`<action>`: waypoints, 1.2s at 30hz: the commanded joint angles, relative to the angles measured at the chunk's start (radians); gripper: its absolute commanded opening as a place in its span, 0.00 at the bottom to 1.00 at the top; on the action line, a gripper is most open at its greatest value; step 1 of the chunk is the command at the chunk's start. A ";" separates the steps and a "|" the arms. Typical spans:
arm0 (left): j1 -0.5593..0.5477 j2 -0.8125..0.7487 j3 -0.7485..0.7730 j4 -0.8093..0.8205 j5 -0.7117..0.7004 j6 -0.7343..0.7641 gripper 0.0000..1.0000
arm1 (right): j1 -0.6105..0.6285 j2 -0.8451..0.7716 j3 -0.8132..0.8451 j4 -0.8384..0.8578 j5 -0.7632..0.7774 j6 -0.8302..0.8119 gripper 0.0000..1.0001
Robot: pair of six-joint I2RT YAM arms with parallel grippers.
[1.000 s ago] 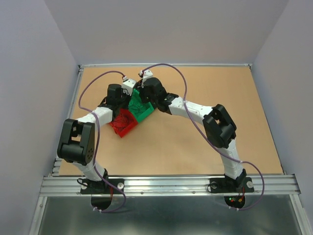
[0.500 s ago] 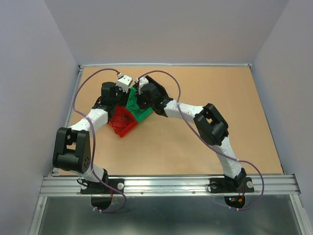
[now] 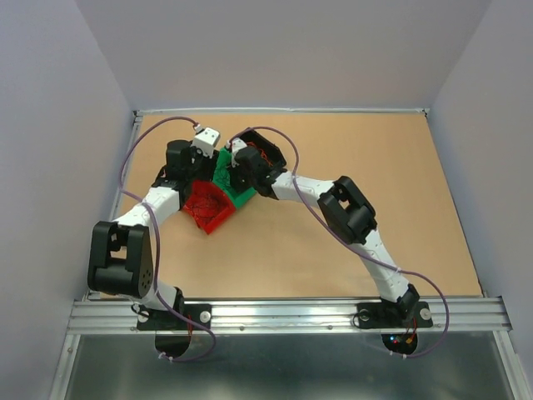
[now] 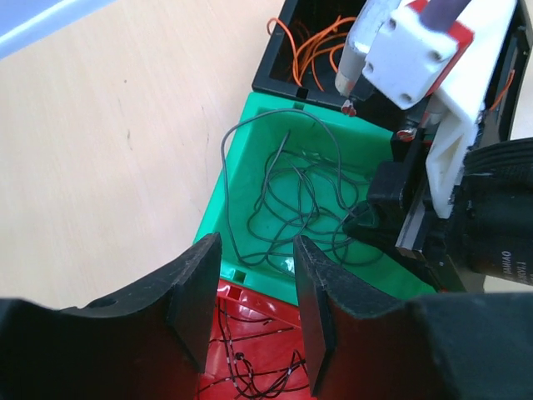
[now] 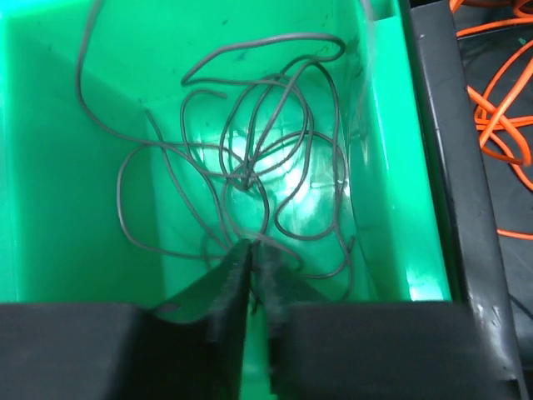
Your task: Untangle the cables
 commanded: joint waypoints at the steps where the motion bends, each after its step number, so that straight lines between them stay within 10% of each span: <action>1: 0.003 0.039 0.032 0.029 0.000 0.003 0.51 | 0.008 -0.102 0.007 -0.025 -0.011 -0.018 0.23; 12: 0.029 0.076 0.047 0.049 -0.016 0.005 0.51 | 0.014 -0.219 -0.020 -0.025 0.022 -0.018 0.57; 22: 0.042 0.078 0.049 0.048 0.001 0.002 0.51 | 0.013 -0.231 -0.010 -0.028 0.093 -0.038 0.57; 28: 0.042 0.069 0.041 0.049 0.006 0.000 0.51 | 0.013 -0.206 0.016 -0.039 0.122 -0.041 0.34; 33: 0.043 0.053 0.032 0.051 0.011 0.002 0.51 | 0.013 -0.222 -0.003 -0.045 0.185 -0.050 0.58; 36: 0.043 0.042 0.027 0.051 0.021 0.003 0.51 | 0.003 -0.239 -0.027 -0.049 0.243 -0.056 0.54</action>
